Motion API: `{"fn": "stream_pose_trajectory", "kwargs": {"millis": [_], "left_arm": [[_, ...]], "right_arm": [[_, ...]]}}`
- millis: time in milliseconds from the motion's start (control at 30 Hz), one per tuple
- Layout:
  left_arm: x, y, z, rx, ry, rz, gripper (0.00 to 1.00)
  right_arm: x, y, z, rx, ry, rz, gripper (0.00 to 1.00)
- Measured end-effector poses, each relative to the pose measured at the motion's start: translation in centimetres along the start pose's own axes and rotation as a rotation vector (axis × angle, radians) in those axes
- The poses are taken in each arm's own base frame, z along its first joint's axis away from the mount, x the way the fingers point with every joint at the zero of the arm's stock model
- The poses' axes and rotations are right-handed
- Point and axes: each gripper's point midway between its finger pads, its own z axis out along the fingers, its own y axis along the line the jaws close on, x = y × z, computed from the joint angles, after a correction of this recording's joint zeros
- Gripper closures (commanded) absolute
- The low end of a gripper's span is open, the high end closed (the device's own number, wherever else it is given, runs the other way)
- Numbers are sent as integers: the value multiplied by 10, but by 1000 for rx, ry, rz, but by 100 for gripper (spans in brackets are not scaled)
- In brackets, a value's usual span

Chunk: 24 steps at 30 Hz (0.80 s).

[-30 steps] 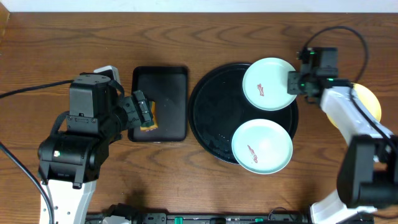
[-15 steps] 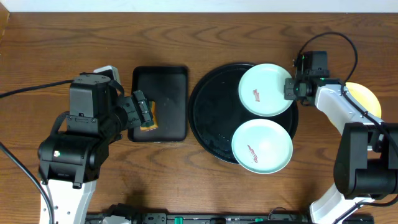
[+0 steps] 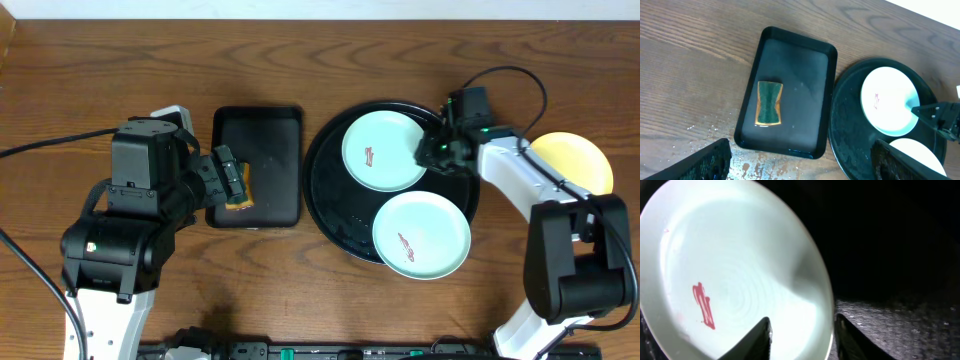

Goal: Clean dirty plates on tray and stack at the side
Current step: 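Grip the rim of the upper green plate with the right gripper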

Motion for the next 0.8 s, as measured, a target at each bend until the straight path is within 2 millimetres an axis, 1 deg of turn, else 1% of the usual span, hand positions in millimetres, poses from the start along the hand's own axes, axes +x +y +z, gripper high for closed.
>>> {"fn": "stream_pose_trajectory", "kwargs": {"millis": [33,100,167,200,233,300,367,467,533,600,667,733,800], "left_arm": [[0,0,0,0,0,0,10],[0,0,0,0,1,0,10],[0,0,0,0,1,0,10],[0,0,0,0,0,0,10],[0,0,0,0,0,0,10],[0,0,0,0,0,0,10],[0,0,0,0,0,0,10],[0,0,0,1,-1,0,10],[-1,-1,0,2,-4,0,10],[-2,-1,0,4,-7,0,10],[-6,-3,0,14,-23,0,10],[-7,-4,0,17,-29,0,10],[-6,-3,4,12,-16,-8,10]], "right_arm": [[-1,2,1,7,-11,-8,59],[-9,5,1,12,-57,-37,60],[-25,10,0,3,-123,-119,61],[-31,11,-1,1,-145,-176,65],[-33,10,-2,5,-149,-219,68],[-32,6,-4,25,-134,-298,71],[-31,1,-8,44,-103,-377,70],[-32,1,-16,59,-72,-444,71],[-36,5,-25,63,-57,-476,69],[-40,9,-35,66,-43,-488,66],[-44,13,-44,66,-38,-490,57],[-47,16,-48,63,-40,-481,51],[-45,15,-48,65,-32,-470,50]]}}
